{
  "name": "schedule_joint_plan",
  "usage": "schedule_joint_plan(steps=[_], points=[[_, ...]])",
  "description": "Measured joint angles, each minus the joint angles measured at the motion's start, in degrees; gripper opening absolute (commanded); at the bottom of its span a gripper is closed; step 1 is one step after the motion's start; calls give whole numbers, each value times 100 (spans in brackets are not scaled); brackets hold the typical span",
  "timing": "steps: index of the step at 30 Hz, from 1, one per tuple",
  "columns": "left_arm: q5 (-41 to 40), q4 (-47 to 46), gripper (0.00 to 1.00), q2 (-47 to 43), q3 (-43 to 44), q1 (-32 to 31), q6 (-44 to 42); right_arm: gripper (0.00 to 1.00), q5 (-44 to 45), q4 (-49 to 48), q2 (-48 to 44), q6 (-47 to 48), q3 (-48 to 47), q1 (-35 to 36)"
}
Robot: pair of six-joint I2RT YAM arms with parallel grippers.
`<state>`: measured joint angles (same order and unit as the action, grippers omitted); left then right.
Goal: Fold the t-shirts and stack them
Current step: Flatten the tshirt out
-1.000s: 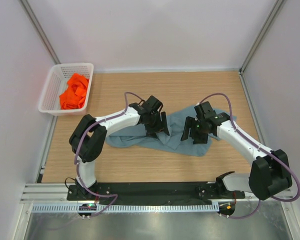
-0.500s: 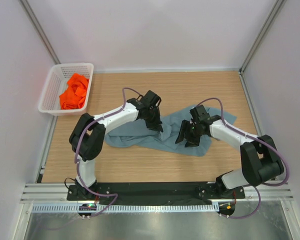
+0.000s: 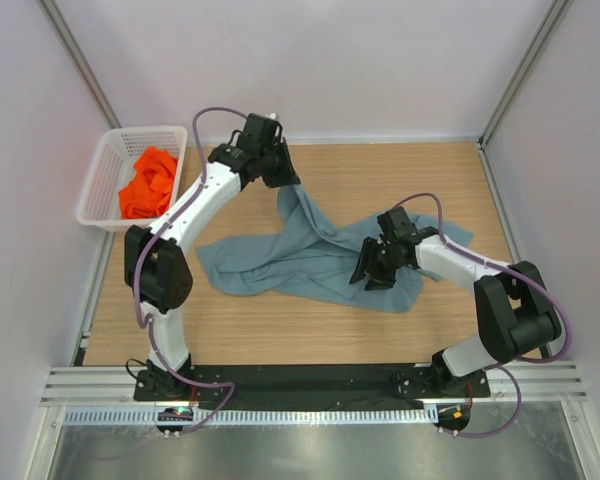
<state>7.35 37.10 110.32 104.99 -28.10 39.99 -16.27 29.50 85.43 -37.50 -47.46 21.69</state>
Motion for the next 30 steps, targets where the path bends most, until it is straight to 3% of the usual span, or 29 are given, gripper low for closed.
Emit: schedule_joint_plan(steps=[11,12,14,15,17,18,21,25,30], points=[[-616,-105,0,9,614,129,-802,52,68,76,-31,-39,0,0],[-629,-129,4,37,708,177,-866,52,74,101,-57,-39,0,0],[-634,-181,17,181,1014,293,-997,52,92,151,-127,-46,0,0],[-638,-219,30,284,1209,341,-1075,52,101,184,-186,-55,0,2],[-713,-205,41,651,1829,424,-1283,55,116,225,-308,-68,0,0],[-787,-76,57,876,2275,450,-1386,56,129,234,-361,-70,0,0],[-1150,190,89,1351,3224,485,-1628,61,170,256,-446,-66,0,0],[-1537,634,89,1123,3001,481,-1670,65,332,284,-450,-57,0,0],[-1676,1067,80,-236,872,476,-1596,69,737,354,-452,-33,2,-2]])
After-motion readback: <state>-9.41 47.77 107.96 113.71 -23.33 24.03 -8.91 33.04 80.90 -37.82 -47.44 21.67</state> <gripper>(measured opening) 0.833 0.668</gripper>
